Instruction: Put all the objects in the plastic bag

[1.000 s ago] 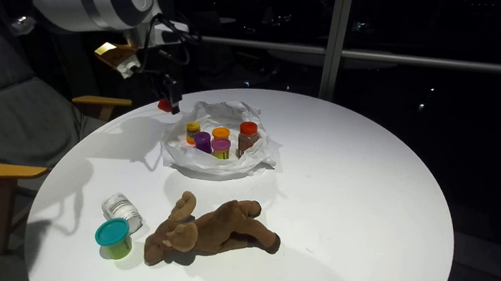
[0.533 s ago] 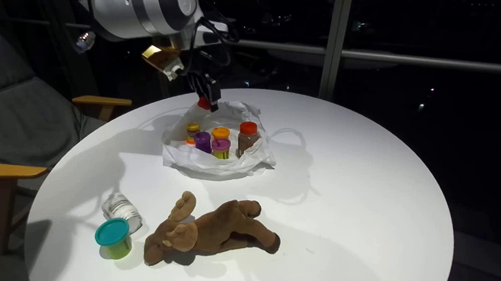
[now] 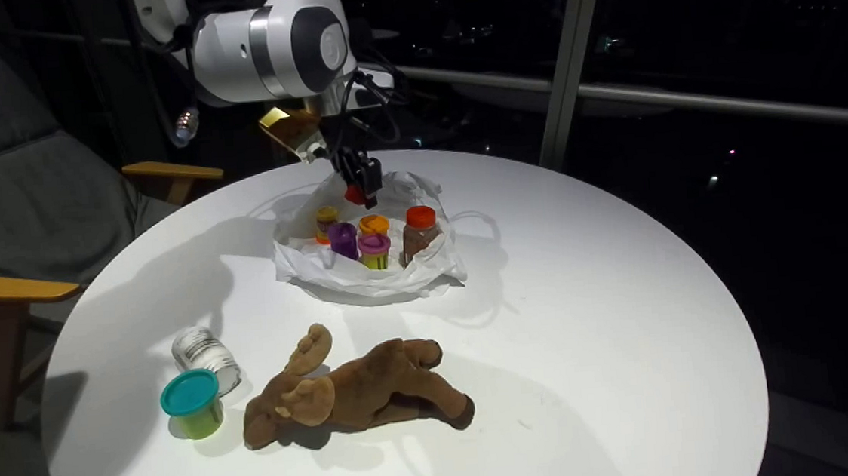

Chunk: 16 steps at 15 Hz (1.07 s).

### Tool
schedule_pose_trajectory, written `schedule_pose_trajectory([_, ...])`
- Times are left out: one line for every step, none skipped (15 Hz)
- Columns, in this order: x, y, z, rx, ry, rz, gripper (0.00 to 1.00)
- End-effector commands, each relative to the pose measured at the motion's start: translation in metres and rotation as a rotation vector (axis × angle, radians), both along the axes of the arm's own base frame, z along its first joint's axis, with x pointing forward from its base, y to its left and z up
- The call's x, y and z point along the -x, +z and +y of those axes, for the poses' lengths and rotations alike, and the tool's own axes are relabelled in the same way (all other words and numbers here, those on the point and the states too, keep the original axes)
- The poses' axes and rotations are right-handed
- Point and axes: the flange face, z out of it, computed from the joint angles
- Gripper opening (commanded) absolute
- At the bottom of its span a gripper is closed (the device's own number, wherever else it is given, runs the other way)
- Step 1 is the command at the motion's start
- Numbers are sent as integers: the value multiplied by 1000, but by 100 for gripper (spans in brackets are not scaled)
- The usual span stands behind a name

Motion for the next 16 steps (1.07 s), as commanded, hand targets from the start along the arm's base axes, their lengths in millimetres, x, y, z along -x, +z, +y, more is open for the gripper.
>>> schedule_pose_trajectory([-12, 8, 17, -24, 8, -16, 77])
schedule_pose_trajectory([-11, 10, 21, -24, 14, -19, 82])
schedule_pose_trajectory([-10, 13, 22, -17, 17, -28, 91])
schedule_pose_trajectory([-9, 17, 24, -20, 17, -33, 97])
schedule_pose_trajectory([-8, 22, 21, -16, 11, -44, 100])
schedule_pose_trajectory([-5, 26, 20, -18, 10, -46, 100])
schedule_pose_trajectory([-2, 30, 17, -23, 12, -38, 100])
schedule_pose_trajectory([4, 38, 13, -16, 13, -23, 100])
schedule_pose_trajectory([11, 45, 8, -13, 9, -15, 100])
schedule_pose_trajectory([21, 53, 4, -8, 18, 3, 100])
schedule_pose_trajectory([32, 62, 1, -2, 40, 11, 100])
schedule_pose_trajectory([41, 72, 0, 5, 82, 29, 100])
schedule_pose_trajectory([50, 79, -1, 5, 130, 43, 100])
schedule_pose_trajectory([62, 87, 0, 6, 205, 67, 100])
schedule_pose_trajectory([74, 94, -1, 12, 252, 86, 100])
schedule_pose_trajectory([87, 99, 0, 11, 304, 106, 100])
